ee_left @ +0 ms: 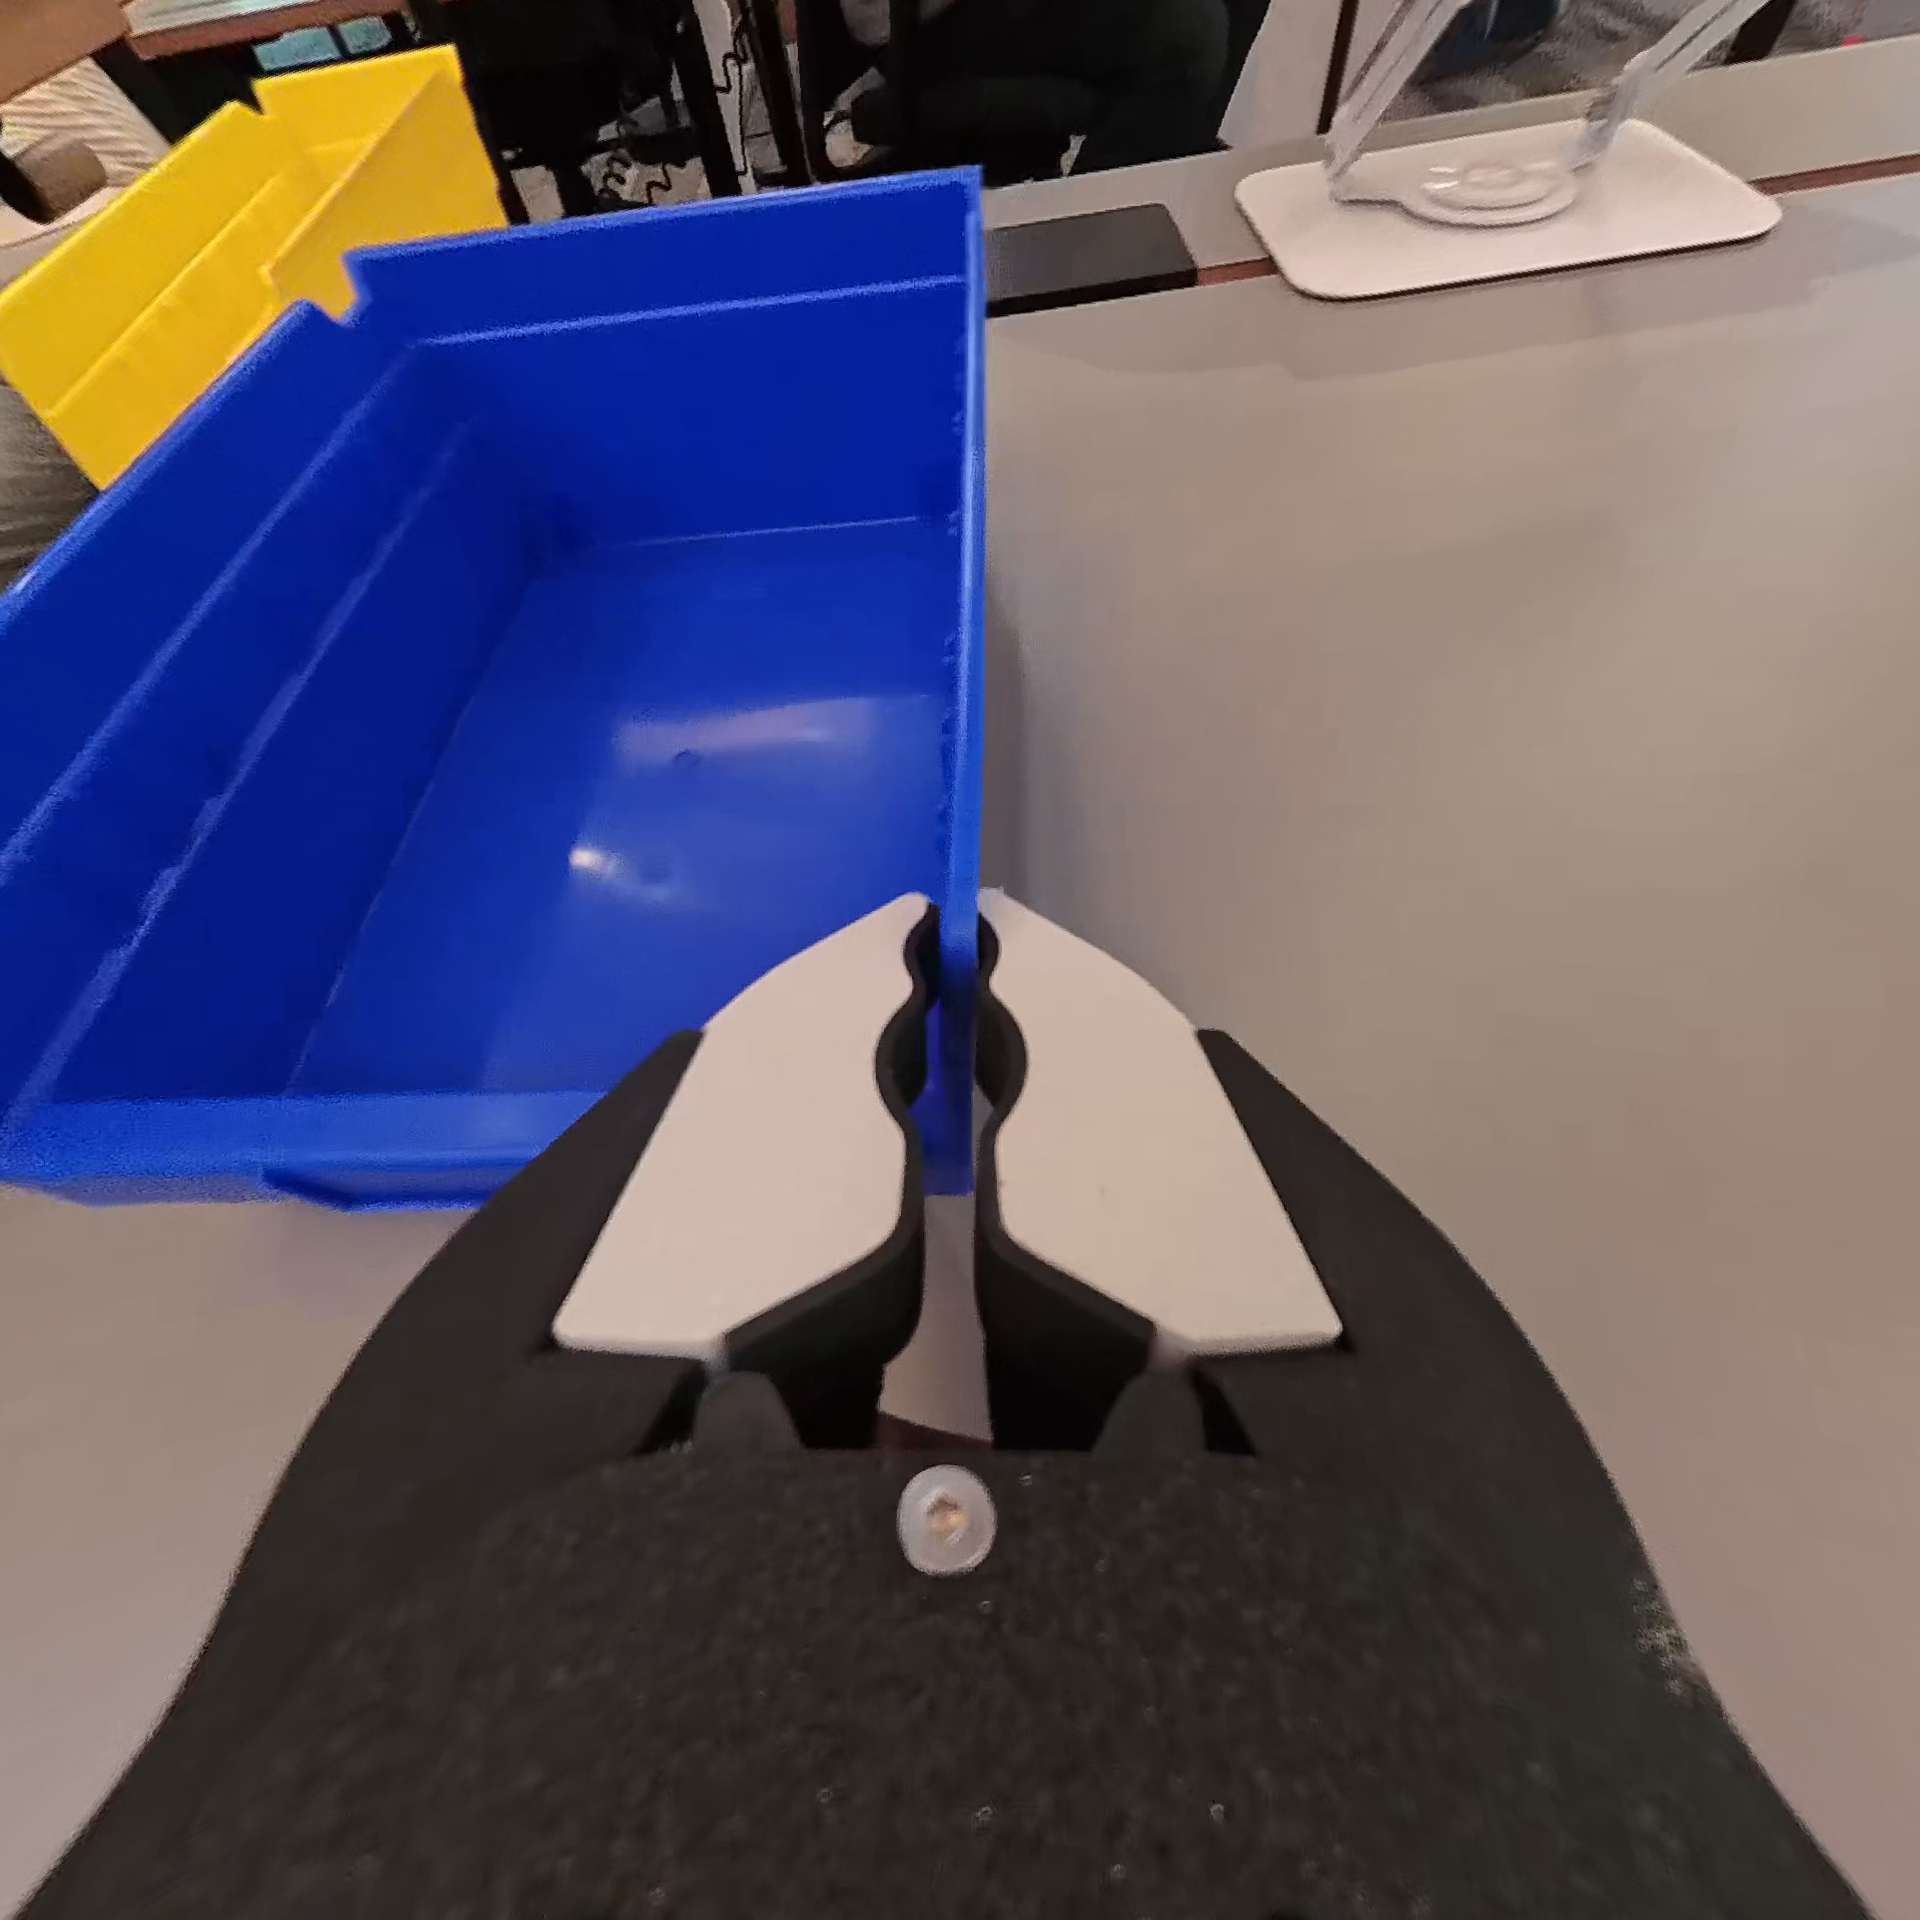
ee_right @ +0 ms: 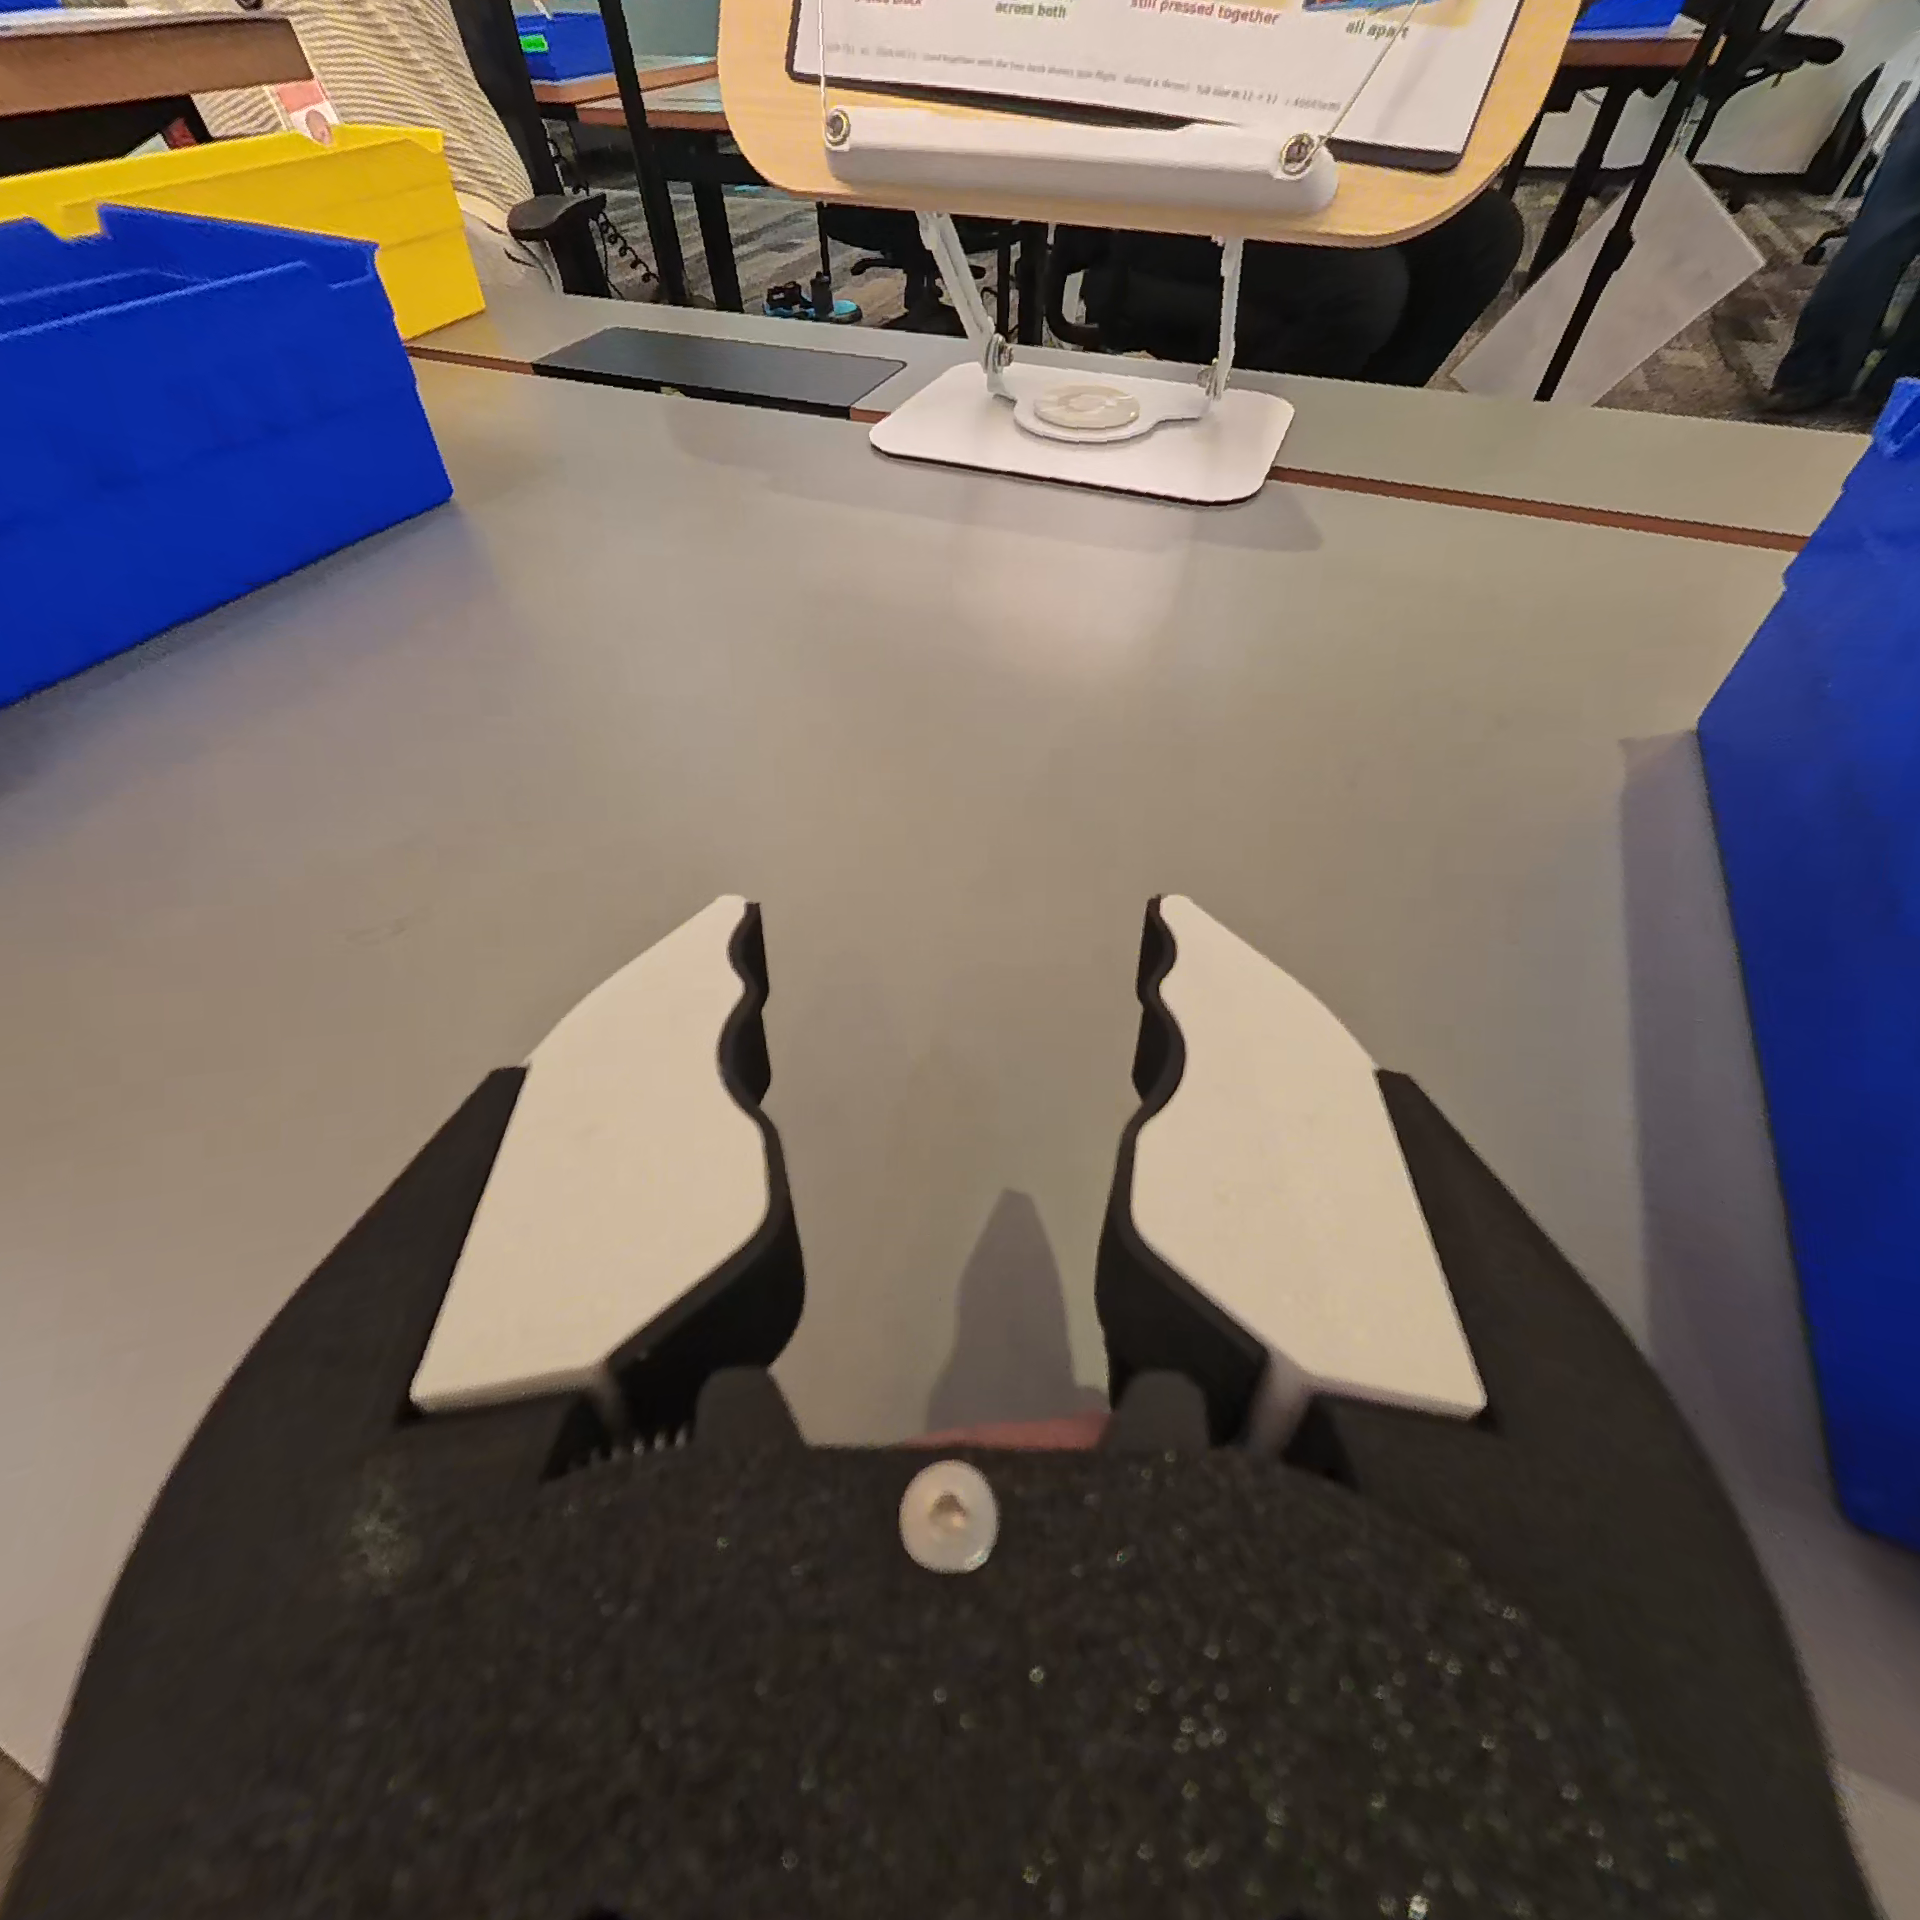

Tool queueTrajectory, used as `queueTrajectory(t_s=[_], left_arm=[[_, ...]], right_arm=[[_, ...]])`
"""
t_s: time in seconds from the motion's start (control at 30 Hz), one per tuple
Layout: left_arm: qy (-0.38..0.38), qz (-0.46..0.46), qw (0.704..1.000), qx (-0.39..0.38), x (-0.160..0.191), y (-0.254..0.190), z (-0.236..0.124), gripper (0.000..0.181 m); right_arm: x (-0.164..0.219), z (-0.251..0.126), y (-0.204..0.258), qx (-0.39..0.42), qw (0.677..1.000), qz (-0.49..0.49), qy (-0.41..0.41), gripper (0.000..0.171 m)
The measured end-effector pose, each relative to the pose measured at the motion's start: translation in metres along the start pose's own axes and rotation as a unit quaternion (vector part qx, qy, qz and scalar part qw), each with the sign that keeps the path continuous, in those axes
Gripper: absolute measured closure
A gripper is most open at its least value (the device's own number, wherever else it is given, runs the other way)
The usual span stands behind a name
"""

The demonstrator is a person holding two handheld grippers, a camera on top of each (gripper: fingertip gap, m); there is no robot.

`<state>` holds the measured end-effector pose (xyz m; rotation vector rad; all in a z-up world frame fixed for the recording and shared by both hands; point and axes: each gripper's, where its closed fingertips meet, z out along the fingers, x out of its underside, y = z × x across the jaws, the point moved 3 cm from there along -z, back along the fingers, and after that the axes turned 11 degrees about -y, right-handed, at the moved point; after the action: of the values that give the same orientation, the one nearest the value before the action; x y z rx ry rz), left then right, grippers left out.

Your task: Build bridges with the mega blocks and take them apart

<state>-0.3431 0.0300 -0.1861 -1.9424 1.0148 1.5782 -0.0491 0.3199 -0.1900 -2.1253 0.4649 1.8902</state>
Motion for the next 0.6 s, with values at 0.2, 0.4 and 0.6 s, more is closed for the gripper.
queueTrajectory(t_s=[0.2, 0.4, 0.6], left_arm=[[-0.008, 0.011, 1.0, -0.002, -0.003, -0.03, 0.001, 0.178], [-0.008, -0.004, 1.0, 0.003, -0.006, -0.061, 0.001, 0.178], [-0.015, -0.016, 1.0, 0.011, -0.011, -0.1, 0.004, 0.178]], right_arm=[[-0.003, -0.002, -0.006, 0.005, 1.0, 0.003, -0.003, 0.103], [-0.004, -0.003, -0.007, 0.005, 1.0, 0.006, -0.005, 0.104], [-0.008, -0.005, -0.007, 0.006, 1.0, 0.005, -0.009, 0.104]])
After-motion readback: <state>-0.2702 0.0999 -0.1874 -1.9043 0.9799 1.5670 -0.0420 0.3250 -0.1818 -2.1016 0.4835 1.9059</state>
